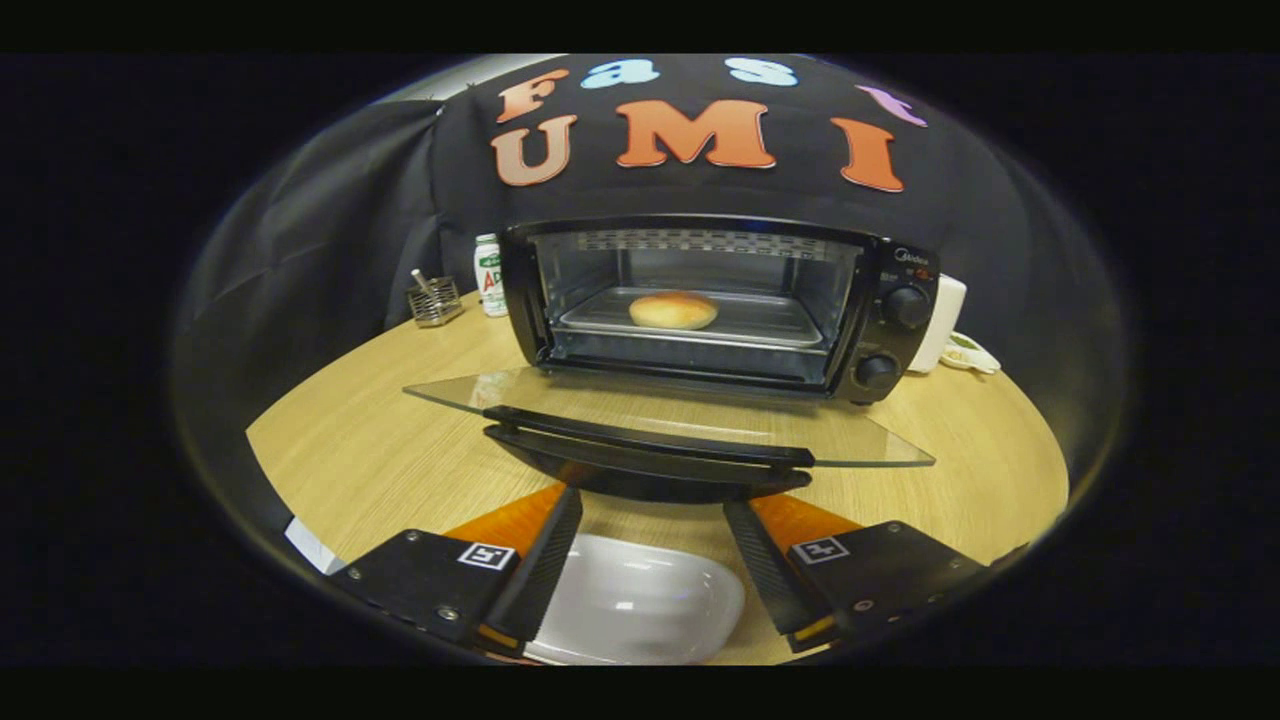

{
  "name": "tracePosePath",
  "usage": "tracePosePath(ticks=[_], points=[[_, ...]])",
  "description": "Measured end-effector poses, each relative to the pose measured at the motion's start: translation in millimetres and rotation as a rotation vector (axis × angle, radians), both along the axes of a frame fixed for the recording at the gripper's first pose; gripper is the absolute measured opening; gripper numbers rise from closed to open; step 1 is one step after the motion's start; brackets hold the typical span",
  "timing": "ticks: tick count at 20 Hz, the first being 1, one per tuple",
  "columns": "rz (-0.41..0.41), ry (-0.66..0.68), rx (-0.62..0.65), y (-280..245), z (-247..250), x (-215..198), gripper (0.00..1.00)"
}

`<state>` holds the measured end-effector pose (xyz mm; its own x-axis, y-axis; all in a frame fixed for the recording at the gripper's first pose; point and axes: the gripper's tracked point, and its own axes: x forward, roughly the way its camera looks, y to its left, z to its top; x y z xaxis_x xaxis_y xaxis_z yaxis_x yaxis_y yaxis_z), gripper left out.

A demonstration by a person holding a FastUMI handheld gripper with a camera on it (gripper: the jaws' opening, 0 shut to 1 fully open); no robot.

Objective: Open the toaster oven, put the food inside, and close the toaster oven door.

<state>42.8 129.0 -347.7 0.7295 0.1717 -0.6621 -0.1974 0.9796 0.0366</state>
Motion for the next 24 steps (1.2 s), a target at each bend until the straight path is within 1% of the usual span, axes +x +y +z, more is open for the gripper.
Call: tracePosePath(ticks=[7,13,16,21,24], points=[[-0.055,-0.131,-0.009,8,21,36,0.85],[-0.102,-0.149,-0.007,4,18,66,0.85],[-0.124,-0.124,0.003,8,13,75,0.85],[-0.144,-0.16,-0.027,8,19,93,0.85],[-0.152,-0.203,-0.045,6,34,110,0.85]])
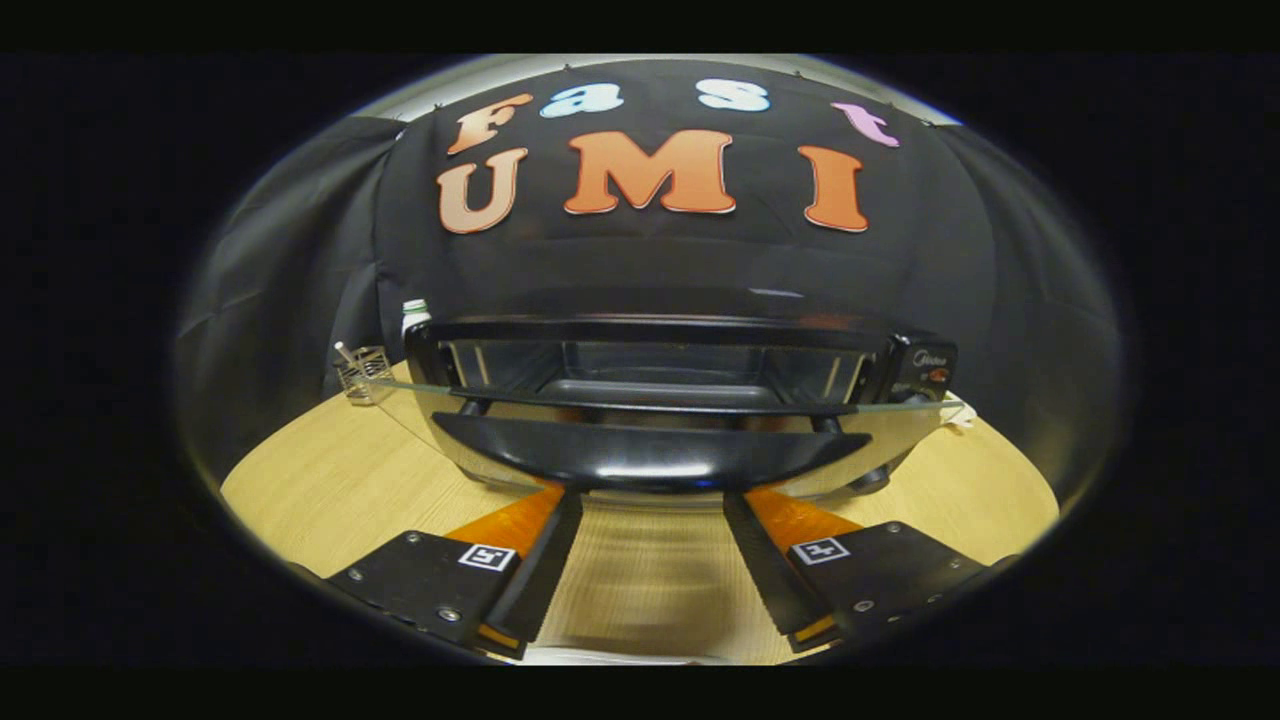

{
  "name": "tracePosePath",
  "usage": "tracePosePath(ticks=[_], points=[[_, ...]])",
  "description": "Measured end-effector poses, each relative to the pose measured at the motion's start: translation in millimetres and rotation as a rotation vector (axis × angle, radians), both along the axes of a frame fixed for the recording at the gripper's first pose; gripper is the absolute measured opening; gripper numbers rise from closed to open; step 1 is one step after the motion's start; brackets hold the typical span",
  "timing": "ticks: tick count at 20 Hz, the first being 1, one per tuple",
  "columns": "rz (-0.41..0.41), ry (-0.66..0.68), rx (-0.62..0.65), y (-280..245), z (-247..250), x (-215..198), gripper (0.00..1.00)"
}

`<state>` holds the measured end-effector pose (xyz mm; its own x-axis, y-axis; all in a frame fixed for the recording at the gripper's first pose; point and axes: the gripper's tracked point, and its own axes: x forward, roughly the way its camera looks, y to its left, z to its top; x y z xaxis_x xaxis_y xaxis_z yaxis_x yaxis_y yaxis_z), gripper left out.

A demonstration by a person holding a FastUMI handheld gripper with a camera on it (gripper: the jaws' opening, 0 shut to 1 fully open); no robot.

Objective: Open the toaster oven, put the food inside, and close the toaster oven door.

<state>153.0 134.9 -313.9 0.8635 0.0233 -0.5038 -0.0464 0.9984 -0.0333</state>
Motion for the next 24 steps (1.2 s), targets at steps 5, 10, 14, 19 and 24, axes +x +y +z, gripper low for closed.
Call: tracePosePath(ticks=[5,10,14,19,24], points=[[-0.008,-0.075,-0.056,-3,20,28,0.85],[0.012,-0.085,-0.015,1,32,27,0.84],[0.064,-0.097,0.003,-6,49,-9,0.84],[0.111,-0.187,0.094,-17,110,-59,0.84],[0.114,-0.3,0.084,-39,178,-99,0.84]])
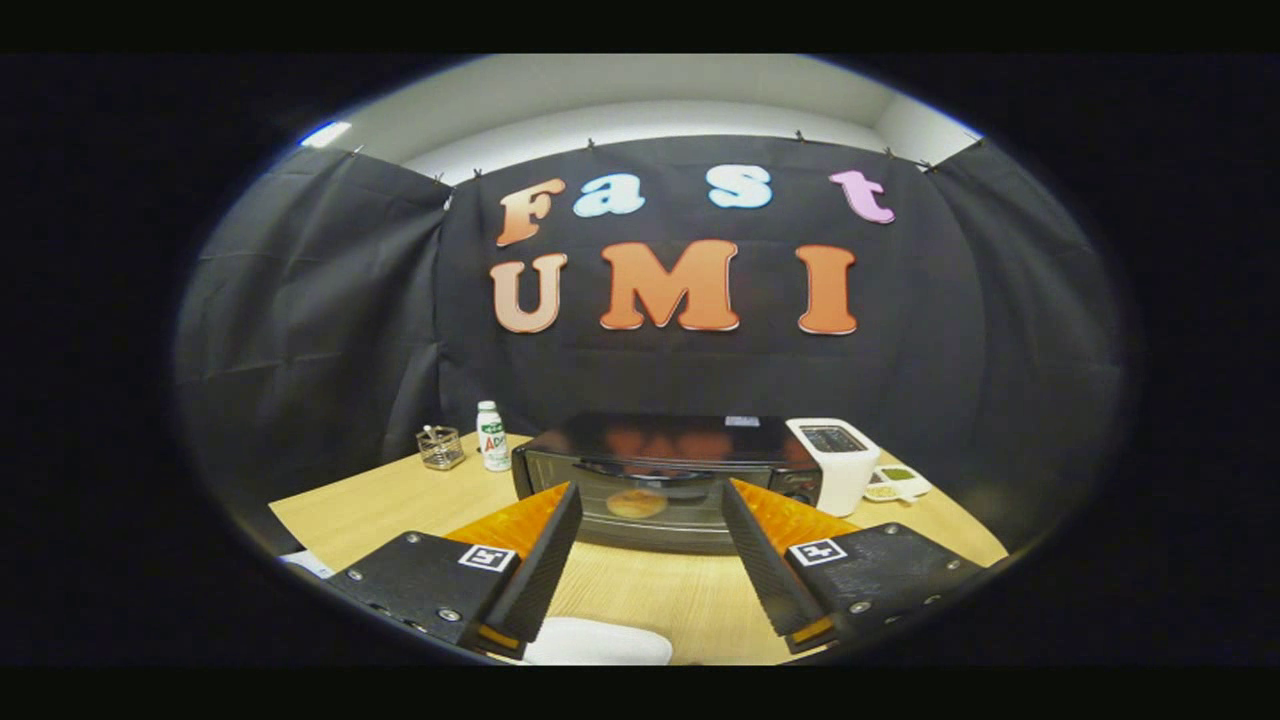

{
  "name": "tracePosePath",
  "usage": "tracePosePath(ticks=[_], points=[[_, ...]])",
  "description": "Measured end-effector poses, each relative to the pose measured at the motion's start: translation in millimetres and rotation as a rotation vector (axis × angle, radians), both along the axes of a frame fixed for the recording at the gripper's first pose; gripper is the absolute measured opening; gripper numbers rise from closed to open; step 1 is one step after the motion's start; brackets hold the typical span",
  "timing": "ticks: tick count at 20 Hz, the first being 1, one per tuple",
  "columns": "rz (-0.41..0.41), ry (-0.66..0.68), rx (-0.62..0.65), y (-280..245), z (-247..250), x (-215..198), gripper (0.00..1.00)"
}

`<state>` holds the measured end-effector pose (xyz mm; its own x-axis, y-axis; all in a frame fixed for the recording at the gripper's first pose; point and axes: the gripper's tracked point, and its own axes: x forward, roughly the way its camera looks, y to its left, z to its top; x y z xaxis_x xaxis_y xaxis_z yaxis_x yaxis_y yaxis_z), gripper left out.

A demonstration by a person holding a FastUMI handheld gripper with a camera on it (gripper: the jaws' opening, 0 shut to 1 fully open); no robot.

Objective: Open the toaster oven, put the food inside, and close the toaster oven door.

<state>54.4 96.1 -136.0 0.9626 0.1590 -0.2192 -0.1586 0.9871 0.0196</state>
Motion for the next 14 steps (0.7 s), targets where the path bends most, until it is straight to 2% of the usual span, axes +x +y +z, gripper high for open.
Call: tracePosePath(ticks=[9,14], points=[[0.038,-0.135,0.013,-7,77,-62,0.85],[0.038,-0.137,0.018,-5,97,-93,0.87]])
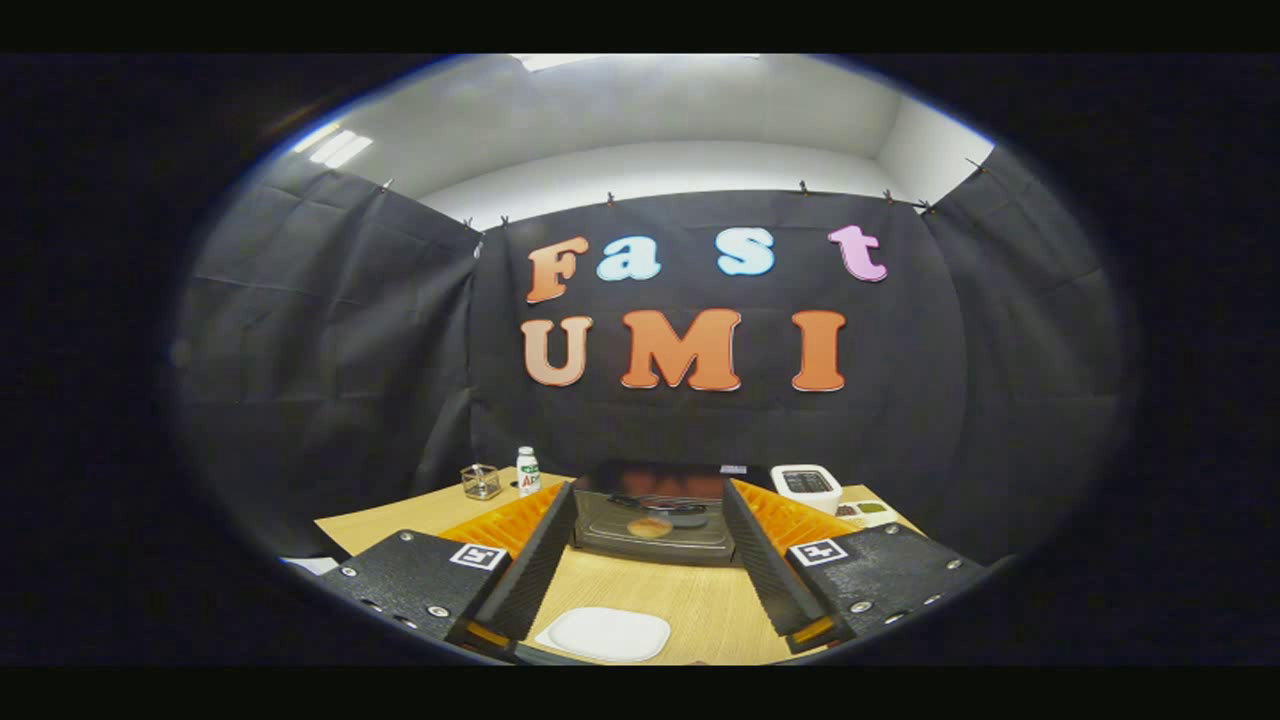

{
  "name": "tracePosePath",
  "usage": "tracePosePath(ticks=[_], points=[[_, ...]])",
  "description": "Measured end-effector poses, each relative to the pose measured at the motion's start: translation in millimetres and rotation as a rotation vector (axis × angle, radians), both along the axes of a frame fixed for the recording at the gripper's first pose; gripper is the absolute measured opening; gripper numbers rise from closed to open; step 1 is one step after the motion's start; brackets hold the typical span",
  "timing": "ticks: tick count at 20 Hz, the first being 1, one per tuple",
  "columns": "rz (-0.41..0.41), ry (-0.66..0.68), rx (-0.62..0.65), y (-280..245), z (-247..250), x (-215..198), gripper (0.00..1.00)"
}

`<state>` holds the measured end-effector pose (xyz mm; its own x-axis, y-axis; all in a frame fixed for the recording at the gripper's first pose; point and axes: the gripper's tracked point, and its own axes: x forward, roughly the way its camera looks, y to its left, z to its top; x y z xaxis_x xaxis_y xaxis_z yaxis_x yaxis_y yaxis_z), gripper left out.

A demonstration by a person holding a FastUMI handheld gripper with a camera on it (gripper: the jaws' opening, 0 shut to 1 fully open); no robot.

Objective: Open the toaster oven, put the food inside, and close the toaster oven door.

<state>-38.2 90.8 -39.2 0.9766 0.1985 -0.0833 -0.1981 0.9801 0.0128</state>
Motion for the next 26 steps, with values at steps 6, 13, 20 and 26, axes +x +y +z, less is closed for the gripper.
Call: tracePosePath(ticks=[6,13,20,26], points=[[-0.002,-0.019,0.026,5,24,-45,0.88],[0.011,-0.112,-0.025,6,44,-54,0.88],[-0.033,-0.09,0.014,-22,41,-53,0.88],[-0.041,-0.127,0.027,-20,52,-55,0.88]])
